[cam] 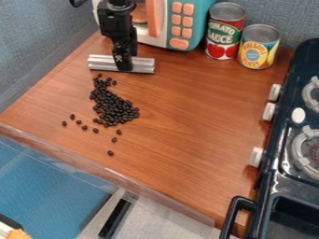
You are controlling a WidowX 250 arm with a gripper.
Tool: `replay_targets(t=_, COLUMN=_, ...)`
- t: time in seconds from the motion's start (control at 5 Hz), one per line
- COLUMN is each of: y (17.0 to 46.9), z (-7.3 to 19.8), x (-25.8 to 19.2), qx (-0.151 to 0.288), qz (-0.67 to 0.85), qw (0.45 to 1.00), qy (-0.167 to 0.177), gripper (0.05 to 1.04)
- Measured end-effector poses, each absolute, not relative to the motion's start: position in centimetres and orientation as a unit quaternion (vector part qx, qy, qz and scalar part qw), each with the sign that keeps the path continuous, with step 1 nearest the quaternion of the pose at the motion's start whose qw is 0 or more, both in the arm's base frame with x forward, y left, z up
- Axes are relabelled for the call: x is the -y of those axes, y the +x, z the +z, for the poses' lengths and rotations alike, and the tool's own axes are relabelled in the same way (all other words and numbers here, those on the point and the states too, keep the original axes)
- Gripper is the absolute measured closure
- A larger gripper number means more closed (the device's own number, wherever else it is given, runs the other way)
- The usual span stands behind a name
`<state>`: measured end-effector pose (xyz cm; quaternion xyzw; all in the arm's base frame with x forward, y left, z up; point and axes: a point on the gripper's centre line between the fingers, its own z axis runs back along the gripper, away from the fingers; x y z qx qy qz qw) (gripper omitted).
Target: Sweep into pile
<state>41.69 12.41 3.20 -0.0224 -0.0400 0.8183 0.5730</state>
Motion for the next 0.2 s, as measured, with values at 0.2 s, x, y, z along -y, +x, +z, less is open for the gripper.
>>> replay_targets(t=0.2, y=42.0, z=3.93, x=-12.81, qx=0.042, qz=0.82, qw=0.57, qy=-0.028, gripper=0.073)
